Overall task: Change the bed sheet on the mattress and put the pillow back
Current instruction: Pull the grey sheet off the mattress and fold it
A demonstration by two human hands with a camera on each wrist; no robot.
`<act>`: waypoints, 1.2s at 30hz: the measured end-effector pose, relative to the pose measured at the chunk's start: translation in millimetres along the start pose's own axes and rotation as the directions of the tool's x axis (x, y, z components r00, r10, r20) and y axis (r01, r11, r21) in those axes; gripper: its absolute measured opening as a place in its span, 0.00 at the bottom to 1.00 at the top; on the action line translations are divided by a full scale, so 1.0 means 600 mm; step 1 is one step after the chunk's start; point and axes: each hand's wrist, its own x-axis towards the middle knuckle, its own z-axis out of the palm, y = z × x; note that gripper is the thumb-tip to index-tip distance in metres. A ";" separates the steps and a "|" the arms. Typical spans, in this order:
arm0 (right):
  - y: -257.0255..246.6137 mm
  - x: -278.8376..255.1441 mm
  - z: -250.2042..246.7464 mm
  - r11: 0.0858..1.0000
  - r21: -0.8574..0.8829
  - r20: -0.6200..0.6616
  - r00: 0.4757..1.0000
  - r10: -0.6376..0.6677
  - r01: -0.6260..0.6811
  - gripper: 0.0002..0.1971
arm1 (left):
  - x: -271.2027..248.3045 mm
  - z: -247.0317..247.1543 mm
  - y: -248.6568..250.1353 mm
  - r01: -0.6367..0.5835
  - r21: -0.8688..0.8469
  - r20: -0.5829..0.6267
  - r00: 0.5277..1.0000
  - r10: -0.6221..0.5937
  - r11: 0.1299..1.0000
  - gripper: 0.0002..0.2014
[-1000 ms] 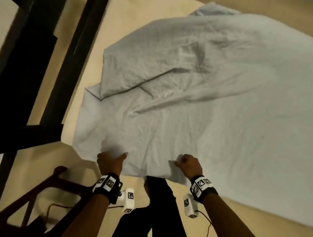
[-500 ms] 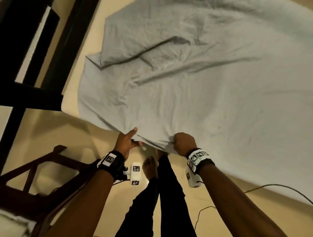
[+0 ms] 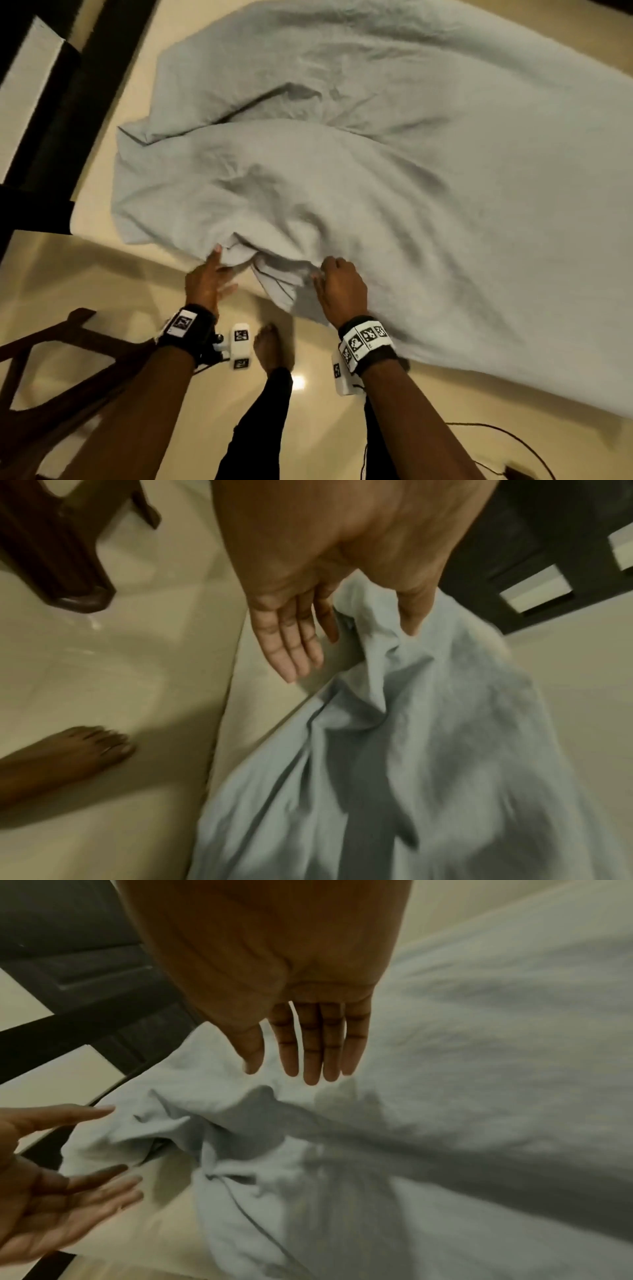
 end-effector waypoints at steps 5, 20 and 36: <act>0.179 -0.066 0.015 0.994 -0.083 0.079 0.994 0.081 -0.074 0.14 | -0.054 0.087 -0.202 0.142 0.380 0.109 0.974 -0.197 0.914 0.23; 0.519 -0.083 -0.022 0.921 -0.248 0.444 0.880 -0.167 0.300 0.11 | -0.187 0.345 -0.423 0.168 0.437 0.101 0.967 -0.234 0.884 0.18; 0.552 -0.153 0.008 0.965 -0.110 0.507 0.849 -0.150 0.236 0.12 | -0.244 0.317 -0.410 -0.158 0.420 0.320 0.947 0.018 0.894 0.25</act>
